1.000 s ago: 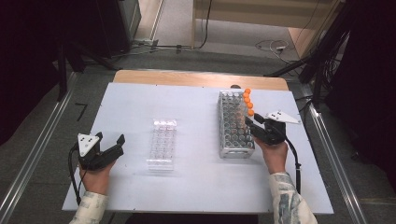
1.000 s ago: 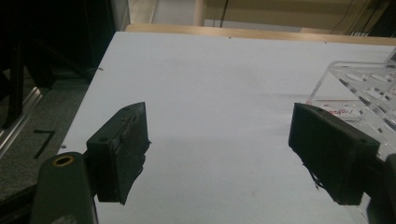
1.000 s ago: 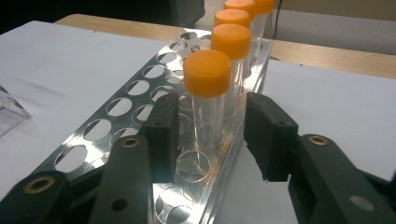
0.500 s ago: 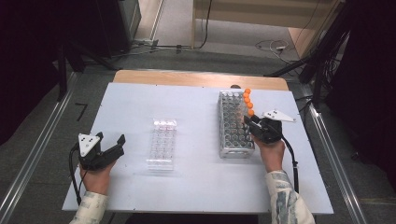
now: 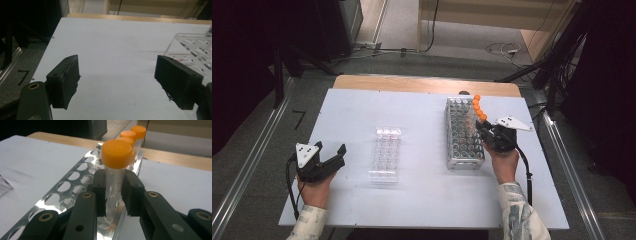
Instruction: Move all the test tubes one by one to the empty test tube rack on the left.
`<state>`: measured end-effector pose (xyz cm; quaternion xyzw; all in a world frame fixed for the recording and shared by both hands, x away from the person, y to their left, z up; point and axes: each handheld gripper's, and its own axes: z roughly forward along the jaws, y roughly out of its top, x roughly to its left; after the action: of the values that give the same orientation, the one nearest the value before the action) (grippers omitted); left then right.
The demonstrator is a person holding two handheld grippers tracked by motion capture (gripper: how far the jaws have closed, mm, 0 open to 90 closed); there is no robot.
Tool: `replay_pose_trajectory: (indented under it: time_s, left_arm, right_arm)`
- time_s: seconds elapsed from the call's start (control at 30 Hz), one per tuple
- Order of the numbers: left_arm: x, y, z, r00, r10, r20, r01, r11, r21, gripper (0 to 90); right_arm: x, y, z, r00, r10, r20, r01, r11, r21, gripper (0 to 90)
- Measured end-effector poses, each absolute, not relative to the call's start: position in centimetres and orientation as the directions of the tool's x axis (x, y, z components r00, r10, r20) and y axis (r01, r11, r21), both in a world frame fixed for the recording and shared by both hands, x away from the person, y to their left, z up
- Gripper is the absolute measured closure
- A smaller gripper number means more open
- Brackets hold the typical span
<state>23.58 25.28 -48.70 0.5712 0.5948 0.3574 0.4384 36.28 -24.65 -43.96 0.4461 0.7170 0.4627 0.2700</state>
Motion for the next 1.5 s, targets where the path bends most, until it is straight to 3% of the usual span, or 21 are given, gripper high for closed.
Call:
replay_pose_trajectory:
  time_s: [0.8,1.17,1.5]
  left_arm:
    - [23.5,24.9,-48.3,0.048,0.992,-0.121,0.356,0.096,0.929,20.2]
    - [22.9,22.8,-46.5,0.116,0.985,-0.125,0.328,0.081,0.941,20.2]
    - [22.6,20.1,-44.6,0.243,0.966,-0.091,0.351,0.000,0.937,20.0]
  right_arm:
    - [33.9,-25.1,-40.5,-0.464,0.885,0.030,0.283,0.117,0.952,72.3]
    - [32.3,-23.8,-39.7,-0.523,0.851,0.043,0.275,0.122,0.954,72.3]
    - [30.6,-20.2,-40.0,-0.614,0.789,0.026,0.261,0.172,0.950,72.4]
